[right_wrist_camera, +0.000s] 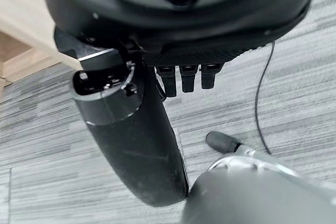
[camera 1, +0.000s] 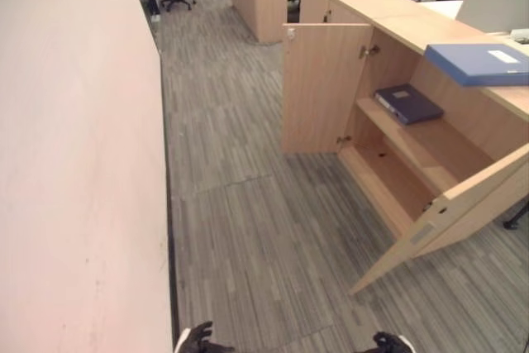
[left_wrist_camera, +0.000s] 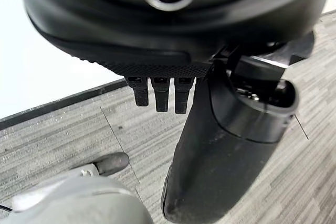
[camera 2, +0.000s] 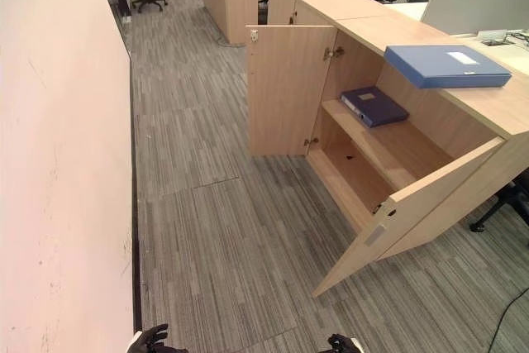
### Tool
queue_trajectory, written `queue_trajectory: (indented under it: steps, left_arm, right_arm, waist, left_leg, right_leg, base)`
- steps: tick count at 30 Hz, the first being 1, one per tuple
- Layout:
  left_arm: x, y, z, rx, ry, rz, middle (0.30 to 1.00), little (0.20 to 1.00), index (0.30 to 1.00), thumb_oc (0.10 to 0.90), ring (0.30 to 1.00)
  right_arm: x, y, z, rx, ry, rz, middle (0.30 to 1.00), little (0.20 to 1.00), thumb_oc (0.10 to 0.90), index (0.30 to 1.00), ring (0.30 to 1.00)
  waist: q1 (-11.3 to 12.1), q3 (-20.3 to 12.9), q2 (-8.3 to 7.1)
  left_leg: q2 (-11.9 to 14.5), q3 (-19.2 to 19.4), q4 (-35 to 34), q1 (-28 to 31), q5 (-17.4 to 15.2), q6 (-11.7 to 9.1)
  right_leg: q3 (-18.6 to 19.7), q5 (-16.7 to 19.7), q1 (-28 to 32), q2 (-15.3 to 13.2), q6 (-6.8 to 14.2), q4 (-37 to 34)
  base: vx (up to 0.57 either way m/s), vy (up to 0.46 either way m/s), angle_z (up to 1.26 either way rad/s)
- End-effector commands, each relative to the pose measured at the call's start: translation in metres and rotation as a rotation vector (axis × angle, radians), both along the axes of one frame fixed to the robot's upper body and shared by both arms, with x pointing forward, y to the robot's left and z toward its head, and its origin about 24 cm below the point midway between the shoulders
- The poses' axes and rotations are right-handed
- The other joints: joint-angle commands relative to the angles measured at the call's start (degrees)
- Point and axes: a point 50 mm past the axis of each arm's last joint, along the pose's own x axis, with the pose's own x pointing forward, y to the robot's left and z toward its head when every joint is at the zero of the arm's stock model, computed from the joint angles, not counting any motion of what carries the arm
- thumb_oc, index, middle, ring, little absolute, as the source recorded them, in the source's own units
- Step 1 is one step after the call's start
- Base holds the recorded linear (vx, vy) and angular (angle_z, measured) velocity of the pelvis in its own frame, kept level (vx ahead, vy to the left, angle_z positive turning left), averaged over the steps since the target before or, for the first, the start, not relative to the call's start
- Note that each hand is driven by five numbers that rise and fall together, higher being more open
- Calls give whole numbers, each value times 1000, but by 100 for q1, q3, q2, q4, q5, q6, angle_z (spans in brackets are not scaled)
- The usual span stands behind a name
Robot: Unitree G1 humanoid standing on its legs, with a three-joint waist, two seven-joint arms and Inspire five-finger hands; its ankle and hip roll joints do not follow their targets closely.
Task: Put the empty folder in the office cabinet
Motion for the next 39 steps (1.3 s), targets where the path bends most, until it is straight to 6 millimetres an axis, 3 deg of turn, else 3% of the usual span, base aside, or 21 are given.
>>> queue_trajectory:
  steps: [1, 31, 39]
  left_arm:
    - [31, 0, 11, -26, -125, -11, 900, 900, 900, 800, 900]
    - [40, -8, 14, -41, -161, -64, 900, 900, 900, 800, 900]
    - [45, -9, 15, -42, -164, -69, 900, 900, 900, 800, 900]
  right_arm:
    - [40, -13, 17, -26, -149, 17, 900, 900, 800, 900, 900]
    - [35, -13, 15, -20, -132, 16, 900, 900, 800, 900, 900]
    - [29, -22, 14, -29, -111, -43, 900, 900, 800, 900, 900]
  waist:
    - [-16, 46, -21]
    - [-13, 59, 20]
    - [-79, 94, 70]
  left_leg:
    - [300, -120, -5, 174, -306, -232]
    - [300, -233, -22, 103, -264, -245]
    - [360, -341, 19, -17, -208, -297]
  right_leg:
    - [199, -578, 325, -203, 419, 4]
    - [164, -621, 322, -162, 390, 4]
    - [208, -673, 269, -106, 334, 4]
  base:
    - [0, 0, 0]
    - [1, -1, 0]
    - [-1, -41, 6]
